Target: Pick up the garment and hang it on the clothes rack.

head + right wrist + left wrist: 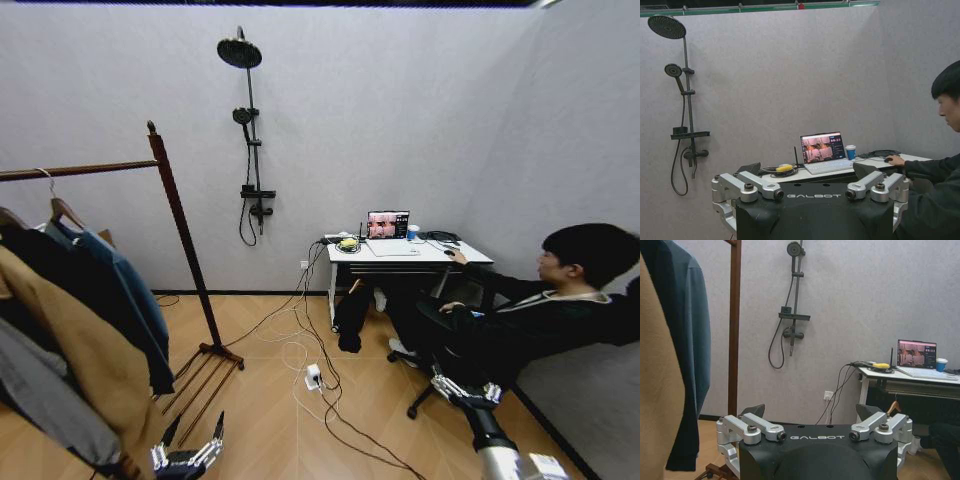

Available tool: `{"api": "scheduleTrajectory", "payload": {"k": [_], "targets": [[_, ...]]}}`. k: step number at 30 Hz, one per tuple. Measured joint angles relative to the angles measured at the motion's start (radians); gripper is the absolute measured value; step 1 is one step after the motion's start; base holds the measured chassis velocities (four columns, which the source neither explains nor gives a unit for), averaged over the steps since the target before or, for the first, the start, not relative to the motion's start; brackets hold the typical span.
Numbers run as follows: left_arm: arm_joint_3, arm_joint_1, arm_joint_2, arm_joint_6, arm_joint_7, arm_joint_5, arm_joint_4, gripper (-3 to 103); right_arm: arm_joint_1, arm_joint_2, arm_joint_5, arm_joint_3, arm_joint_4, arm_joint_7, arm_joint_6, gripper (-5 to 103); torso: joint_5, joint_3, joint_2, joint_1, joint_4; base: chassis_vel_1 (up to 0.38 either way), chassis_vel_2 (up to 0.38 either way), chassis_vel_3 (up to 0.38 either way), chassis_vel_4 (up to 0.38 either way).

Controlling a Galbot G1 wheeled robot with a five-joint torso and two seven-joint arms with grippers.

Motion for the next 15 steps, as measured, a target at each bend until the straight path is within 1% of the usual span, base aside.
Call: {"api": "scheduleTrajectory", "payload": {"k": [2,3,4,6,7,9,12,15], "targets": [[0.000,0.000,0.000,0.000,0.000,0.000,0.000,100,0.000,0.001,-0.001,0.000,-0.002,0.000,0.004,100,0.0000,0.000,0.000,0.000,0.0002,0.213,-0.254,-0.221,0.232],[0.000,0.000,0.000,0.000,0.000,0.000,0.000,100,0.000,0.002,-0.002,-0.001,-0.003,0.000,0.005,100,0.0004,0.000,0.000,-0.001,0.0008,0.161,-0.130,-0.221,0.232],[0.000,0.000,0.000,0.000,0.000,0.000,0.000,100,0.000,0.002,-0.002,-0.001,-0.003,0.000,0.005,100,0.0004,0.000,0.000,-0.001,0.0008,0.161,-0.130,-0.221,0.232],[0.000,0.000,0.000,0.000,0.000,0.000,0.000,100,-0.001,0.002,-0.002,-0.001,-0.003,0.000,0.007,100,0.0000,0.000,0.000,-0.001,0.0005,0.161,-0.037,-0.172,0.143],[0.000,0.000,0.000,0.000,0.000,0.000,0.000,100,-0.001,0.002,-0.002,0.000,-0.003,0.000,0.007,100,0.0000,0.000,0.000,-0.001,-0.0003,0.045,-0.037,-0.129,0.064],[0.000,0.000,0.000,0.000,0.000,0.000,0.000,100,-0.002,0.002,-0.002,0.000,-0.004,0.000,0.009,100,0.0001,0.000,0.000,0.000,-0.0006,-0.068,-0.027,-0.087,-0.010],[0.000,0.000,0.000,0.000,0.000,0.000,0.000,100,-0.002,0.003,-0.002,0.000,-0.005,0.001,0.013,100,0.0005,0.000,-0.001,0.001,0.0003,-0.090,-0.035,0.043,-0.056],[0.000,0.000,0.000,0.000,0.000,0.000,0.000,100,-0.002,0.003,0.000,0.000,-0.007,0.001,0.019,100,0.0002,0.001,-0.001,0.002,0.0004,-0.093,0.020,0.079,-0.085]]}}
